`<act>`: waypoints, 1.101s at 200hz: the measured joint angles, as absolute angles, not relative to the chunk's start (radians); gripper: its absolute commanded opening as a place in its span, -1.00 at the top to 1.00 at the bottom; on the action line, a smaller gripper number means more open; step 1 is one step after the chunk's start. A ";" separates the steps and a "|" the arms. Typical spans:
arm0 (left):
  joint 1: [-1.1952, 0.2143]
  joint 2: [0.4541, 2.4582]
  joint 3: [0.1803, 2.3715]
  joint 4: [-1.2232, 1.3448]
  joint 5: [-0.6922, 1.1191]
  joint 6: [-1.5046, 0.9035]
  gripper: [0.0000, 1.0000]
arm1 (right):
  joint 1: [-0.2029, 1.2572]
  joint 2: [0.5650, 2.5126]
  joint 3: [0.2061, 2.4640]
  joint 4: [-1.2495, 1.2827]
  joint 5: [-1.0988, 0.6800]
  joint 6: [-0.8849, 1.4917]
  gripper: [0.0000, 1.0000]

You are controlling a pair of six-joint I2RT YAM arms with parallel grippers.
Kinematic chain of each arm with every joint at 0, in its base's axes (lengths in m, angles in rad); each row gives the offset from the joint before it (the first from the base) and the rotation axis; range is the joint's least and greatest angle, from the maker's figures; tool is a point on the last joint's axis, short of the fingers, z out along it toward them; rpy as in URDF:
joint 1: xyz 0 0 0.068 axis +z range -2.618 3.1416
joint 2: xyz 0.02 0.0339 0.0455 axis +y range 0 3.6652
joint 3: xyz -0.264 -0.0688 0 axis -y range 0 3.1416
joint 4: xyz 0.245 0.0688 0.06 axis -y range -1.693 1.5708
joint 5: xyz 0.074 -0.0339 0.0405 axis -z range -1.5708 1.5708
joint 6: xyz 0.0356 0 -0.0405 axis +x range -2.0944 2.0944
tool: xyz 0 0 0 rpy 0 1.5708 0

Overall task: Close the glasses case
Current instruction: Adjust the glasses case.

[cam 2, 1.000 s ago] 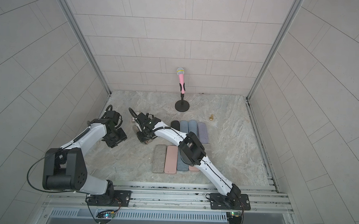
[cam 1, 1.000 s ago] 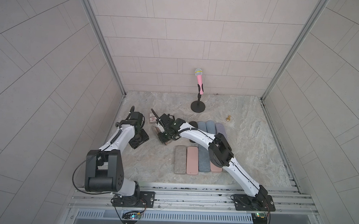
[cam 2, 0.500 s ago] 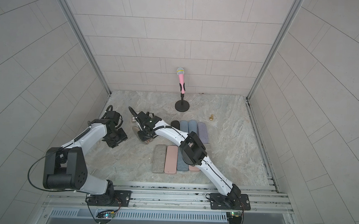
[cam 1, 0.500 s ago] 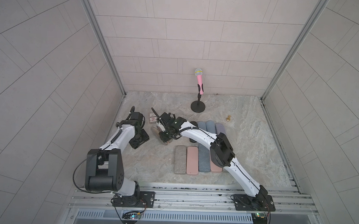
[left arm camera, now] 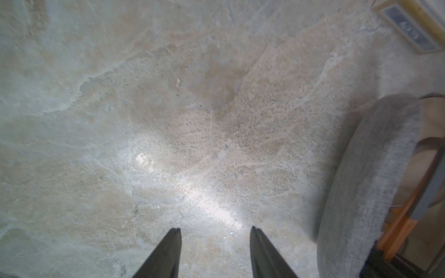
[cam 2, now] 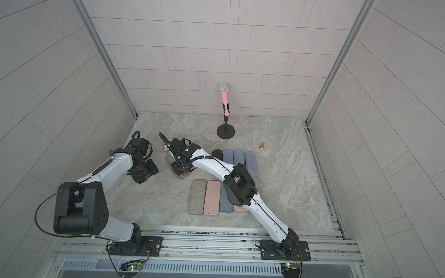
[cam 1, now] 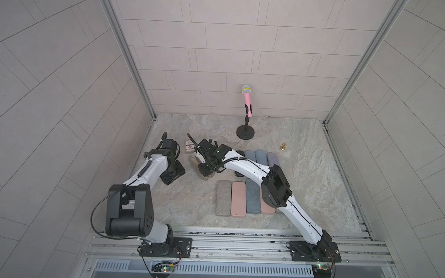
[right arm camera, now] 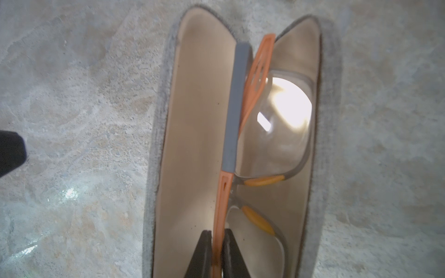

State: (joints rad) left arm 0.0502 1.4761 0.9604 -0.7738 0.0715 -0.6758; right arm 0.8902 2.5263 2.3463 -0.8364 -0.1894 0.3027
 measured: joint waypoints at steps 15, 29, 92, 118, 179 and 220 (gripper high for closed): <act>0.050 1.477 0.960 -0.774 0.072 -0.675 -0.05 | 0.890 2.526 2.346 -0.838 -0.178 0.300 0.73; 0.050 1.477 0.960 -0.774 0.072 -0.675 -0.05 | 0.890 2.526 2.346 -0.838 -0.171 0.297 0.62; 0.050 1.477 0.958 -0.774 0.072 -0.673 -0.05 | 0.889 2.526 2.348 -0.838 -0.152 0.295 0.35; 0.050 1.477 0.958 -0.774 0.072 -0.672 -0.05 | 0.889 2.526 2.350 -0.838 -0.153 0.295 0.32; 0.050 1.485 0.958 -0.771 0.082 -0.672 -0.03 | 0.889 2.495 2.350 -0.839 -0.153 0.300 0.23; 0.041 1.491 0.958 -0.768 0.091 -0.673 0.14 | 0.884 2.391 2.335 -0.839 -0.149 0.299 0.46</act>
